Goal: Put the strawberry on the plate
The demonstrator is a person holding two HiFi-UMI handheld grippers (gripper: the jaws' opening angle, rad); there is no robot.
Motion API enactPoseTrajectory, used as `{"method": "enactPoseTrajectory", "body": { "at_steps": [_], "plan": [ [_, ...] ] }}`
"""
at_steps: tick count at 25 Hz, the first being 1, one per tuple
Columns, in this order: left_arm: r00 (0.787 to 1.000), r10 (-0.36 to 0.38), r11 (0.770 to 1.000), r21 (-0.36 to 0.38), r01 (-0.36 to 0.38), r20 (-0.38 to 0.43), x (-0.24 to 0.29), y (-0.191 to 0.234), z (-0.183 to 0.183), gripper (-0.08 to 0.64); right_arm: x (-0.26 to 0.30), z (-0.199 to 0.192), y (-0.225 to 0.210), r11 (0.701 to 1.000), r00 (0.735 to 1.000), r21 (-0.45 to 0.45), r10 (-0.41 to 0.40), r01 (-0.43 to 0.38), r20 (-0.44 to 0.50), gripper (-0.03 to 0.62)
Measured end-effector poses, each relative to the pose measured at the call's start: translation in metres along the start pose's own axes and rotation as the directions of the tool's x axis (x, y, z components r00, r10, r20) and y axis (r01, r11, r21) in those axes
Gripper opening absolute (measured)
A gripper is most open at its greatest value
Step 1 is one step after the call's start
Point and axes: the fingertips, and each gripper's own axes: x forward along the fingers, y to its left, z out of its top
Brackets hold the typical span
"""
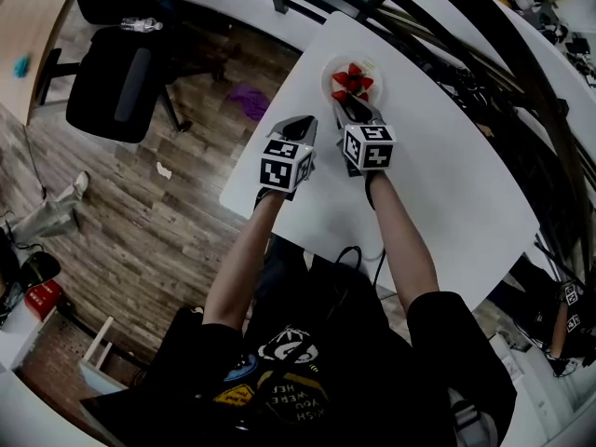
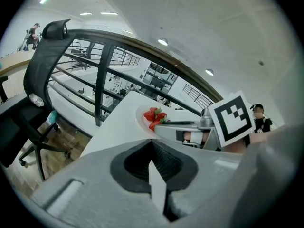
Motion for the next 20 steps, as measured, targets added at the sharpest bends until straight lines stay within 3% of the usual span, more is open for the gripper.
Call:
{"method": "enactPoseTrajectory", "body": {
  "at_steps": [8,14,20],
  "plan": [
    [1.000,0.004,1.000,-0.008,-0.004,0.014,-0.008,-0.003,-0.003,0.000,0.006,0.002,-0.002,0.997,0.997,0.004,-0.073,0.073,-0.009,0.123],
    [0.999,0.035,0.999,-0.007,-0.035,0.032,-0.020,0.007,-0.004,0.000,0.004,0.005,0.002,0.998,0.999,-0.031,-0.047,0.048,0.027,0.175],
    [0.998,0.047,0.999,-0.018,-0.046,0.051,-0.037,0.009,-0.008,0.000,-0.016,0.008,0.004,0.996,0.996,-0.061,-0.059,0.063,0.069,0.176]
  ]
}}
